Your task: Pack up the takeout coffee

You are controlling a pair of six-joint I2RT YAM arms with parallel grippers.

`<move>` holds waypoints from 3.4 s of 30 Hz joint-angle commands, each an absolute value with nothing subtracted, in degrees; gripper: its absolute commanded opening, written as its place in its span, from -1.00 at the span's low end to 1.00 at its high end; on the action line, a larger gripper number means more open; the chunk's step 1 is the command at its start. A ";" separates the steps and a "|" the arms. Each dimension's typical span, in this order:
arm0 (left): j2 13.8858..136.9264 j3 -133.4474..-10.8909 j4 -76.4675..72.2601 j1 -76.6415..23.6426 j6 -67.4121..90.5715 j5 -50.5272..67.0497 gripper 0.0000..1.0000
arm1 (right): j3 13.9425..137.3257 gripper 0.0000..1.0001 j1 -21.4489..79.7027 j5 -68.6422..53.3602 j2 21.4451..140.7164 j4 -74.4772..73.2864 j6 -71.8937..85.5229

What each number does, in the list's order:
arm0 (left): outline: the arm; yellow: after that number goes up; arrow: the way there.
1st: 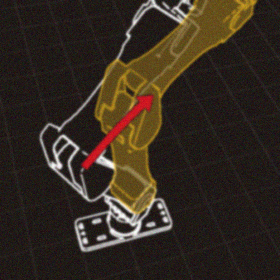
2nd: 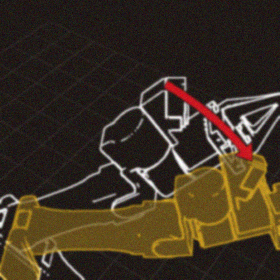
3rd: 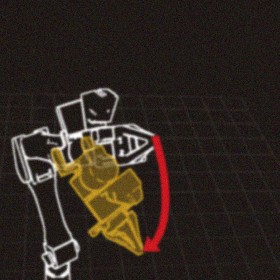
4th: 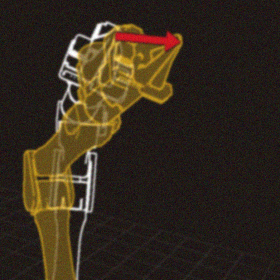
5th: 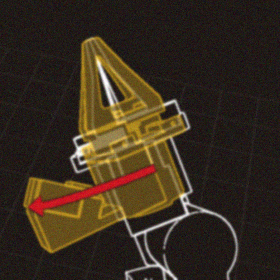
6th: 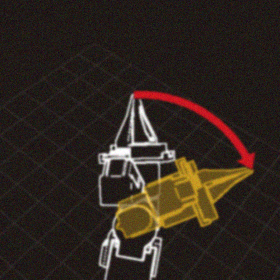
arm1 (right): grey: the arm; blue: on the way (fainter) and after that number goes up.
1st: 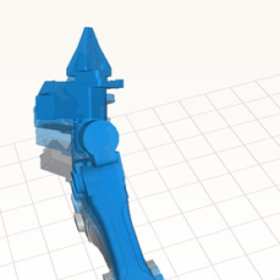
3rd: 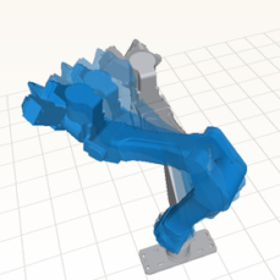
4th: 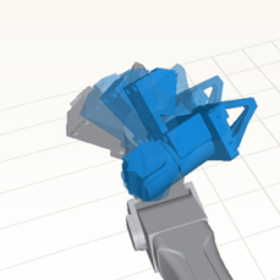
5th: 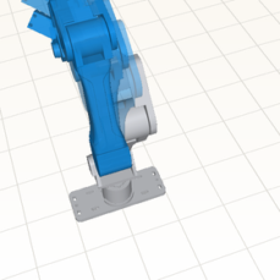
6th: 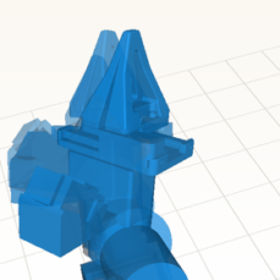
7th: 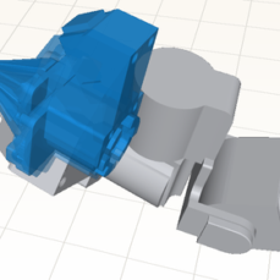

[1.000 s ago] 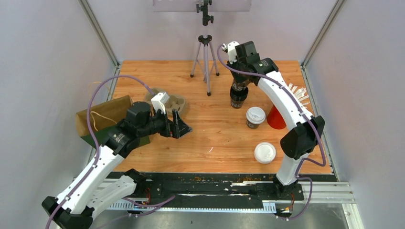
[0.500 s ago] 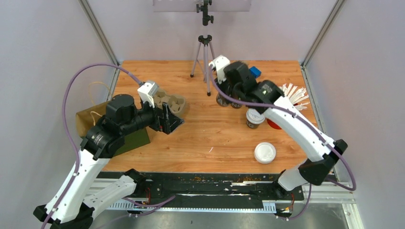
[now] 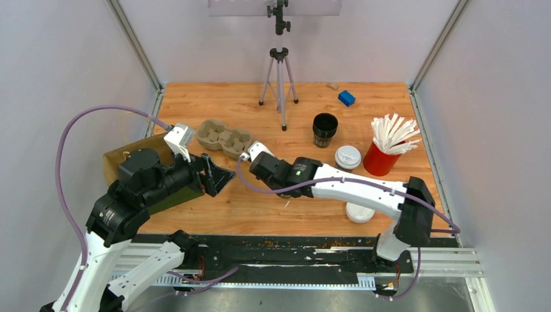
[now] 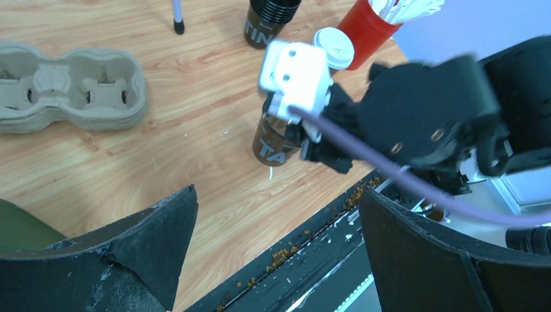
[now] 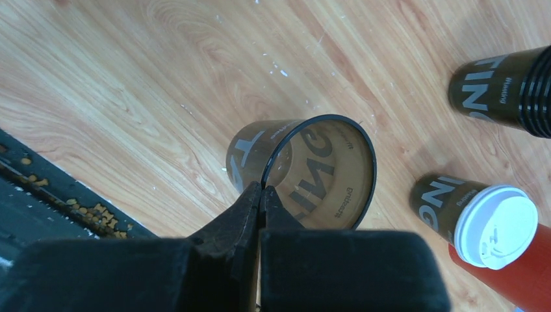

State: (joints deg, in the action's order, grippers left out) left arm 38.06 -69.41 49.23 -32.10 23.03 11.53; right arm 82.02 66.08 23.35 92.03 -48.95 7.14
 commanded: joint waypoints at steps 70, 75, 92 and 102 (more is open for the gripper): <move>42.86 -55.04 27.42 -34.33 26.83 20.28 1.00 | 42.09 0.16 9.60 12.53 49.66 -57.29 37.05; 43.63 -54.51 27.47 -34.32 26.46 20.43 1.00 | 42.28 -0.09 5.79 11.39 53.58 -54.31 33.81; 43.27 -54.66 28.05 -34.35 26.02 20.31 1.00 | 40.43 -0.29 5.00 8.44 55.84 -53.77 33.61; 41.81 -55.17 28.34 -34.36 25.93 20.61 1.00 | 41.35 -0.38 5.04 6.83 59.76 -54.24 32.04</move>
State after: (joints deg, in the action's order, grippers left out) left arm 42.87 -54.13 29.76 -34.11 26.28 20.05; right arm 40.42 5.26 8.19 58.08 -54.54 33.34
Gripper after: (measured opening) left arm 0.998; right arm 0.318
